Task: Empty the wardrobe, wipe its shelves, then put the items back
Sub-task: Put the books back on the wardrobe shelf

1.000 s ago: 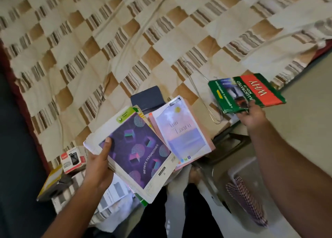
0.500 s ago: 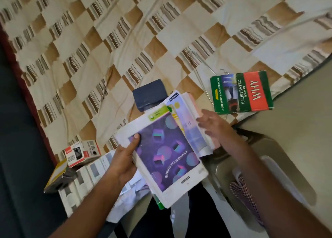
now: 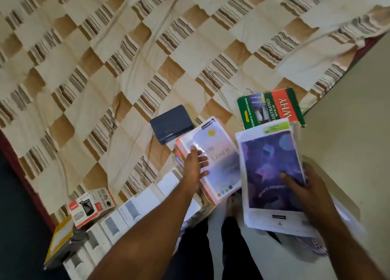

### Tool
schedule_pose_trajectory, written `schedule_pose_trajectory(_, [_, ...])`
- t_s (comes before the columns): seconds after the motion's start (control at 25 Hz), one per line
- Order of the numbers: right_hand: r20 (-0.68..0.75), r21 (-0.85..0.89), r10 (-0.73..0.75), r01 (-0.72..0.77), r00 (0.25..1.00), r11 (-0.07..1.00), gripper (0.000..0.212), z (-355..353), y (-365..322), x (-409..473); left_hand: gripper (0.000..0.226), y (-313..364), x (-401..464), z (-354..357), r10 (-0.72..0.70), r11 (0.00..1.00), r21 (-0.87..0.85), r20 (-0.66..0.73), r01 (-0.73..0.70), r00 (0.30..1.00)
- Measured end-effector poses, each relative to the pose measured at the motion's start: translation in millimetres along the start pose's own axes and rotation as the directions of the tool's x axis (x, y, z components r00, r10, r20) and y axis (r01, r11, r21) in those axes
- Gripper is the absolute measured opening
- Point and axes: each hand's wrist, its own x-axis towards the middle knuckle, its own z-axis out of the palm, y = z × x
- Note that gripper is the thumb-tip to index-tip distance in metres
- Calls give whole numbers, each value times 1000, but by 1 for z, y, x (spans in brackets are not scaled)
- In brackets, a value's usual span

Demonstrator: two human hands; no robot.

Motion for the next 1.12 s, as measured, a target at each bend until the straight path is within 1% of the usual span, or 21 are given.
schedule_pose_trajectory(0.04, [-69,-7,19,-19,997,1000,31,-7,0,-6,48,-6,12,4,30,988,153,7,-31,1000])
schedule_pose_trajectory(0.08, [-118,16,35,-33,992,999,28,-13,-1,-12,46,-11,21,8,81,942,328,-12,-72,997])
schedule_pose_trajectory(0.12, [-152,47,65,-58,986,997,26,-18,-2,-19,51,-17,30,13,144,854,510,-45,-102,988])
schedule_pose_trajectory(0.16, [-172,77,89,-77,981,994,24,-21,-2,-26,62,-21,38,18,205,753,652,-106,-87,973])
schedule_pose_trajectory(0.2, [-184,103,110,-92,977,990,24,-24,-2,-31,76,-24,42,23,235,680,733,-190,-22,953])
schedule_pose_trajectory(0.28, [-189,136,134,-109,973,985,26,-26,-1,-40,98,-24,45,36,229,606,783,-345,144,910])
schedule_pose_trajectory(0.32, [-189,172,141,-108,972,979,27,-25,-3,-45,103,-23,47,42,204,626,757,-394,190,896])
schedule_pose_trajectory(0.4, [-222,280,168,-102,960,955,26,-25,-6,-54,108,-25,51,53,151,727,653,-452,211,879])
schedule_pose_trajectory(0.44, [-232,325,194,-112,953,939,26,-26,-7,-58,110,-29,57,56,129,757,615,-471,221,872])
schedule_pose_trajectory(0.48, [-232,369,222,-125,947,921,26,-26,-9,-63,111,-33,62,54,122,765,604,-479,225,869])
schedule_pose_trajectory(0.52, [-239,417,252,-135,938,899,27,-27,-9,-68,107,-38,69,51,133,757,618,-465,213,875])
schedule_pose_trajectory(0.56, [-245,452,277,-143,929,880,27,-30,-8,-74,97,-43,73,48,161,755,632,-437,175,885])
schedule_pose_trajectory(0.6, [-252,469,301,-156,920,869,28,-34,-5,-80,84,-46,75,45,206,772,627,-396,100,895])
schedule_pose_trajectory(0.64, [-263,475,316,-162,912,865,27,-41,-1,-89,69,-46,71,45,263,813,583,-336,-20,904])
schedule_pose_trajectory(0.72, [-295,489,334,-159,895,858,28,-55,4,-111,48,-39,51,48,351,880,398,-178,-259,919])
schedule_pose_trajectory(0.8, [-338,530,345,-125,876,839,28,-72,10,-141,44,-24,9,52,399,884,251,33,-394,916])
schedule_pose_trajectory(0.84, [-360,546,346,-105,866,831,28,-81,10,-160,44,-18,-13,54,411,871,232,143,-434,901])
schedule_pose_trajectory(0.92, [-379,577,331,-59,864,815,30,-100,9,-194,49,-12,-56,59,397,837,231,367,-496,841])
schedule_pose_trajectory(1.0, [-396,626,297,19,869,780,34,-121,4,-236,50,-20,-111,72,279,854,211,584,-475,762])
schedule_pose_trajectory(1.04, [-406,656,273,70,872,751,35,-132,3,-261,49,-29,-145,84,211,867,209,669,-453,712])
schedule_pose_trajectory(1.12, [-408,705,233,143,883,694,36,-148,8,-299,45,-56,-206,107,110,871,230,770,-434,628])
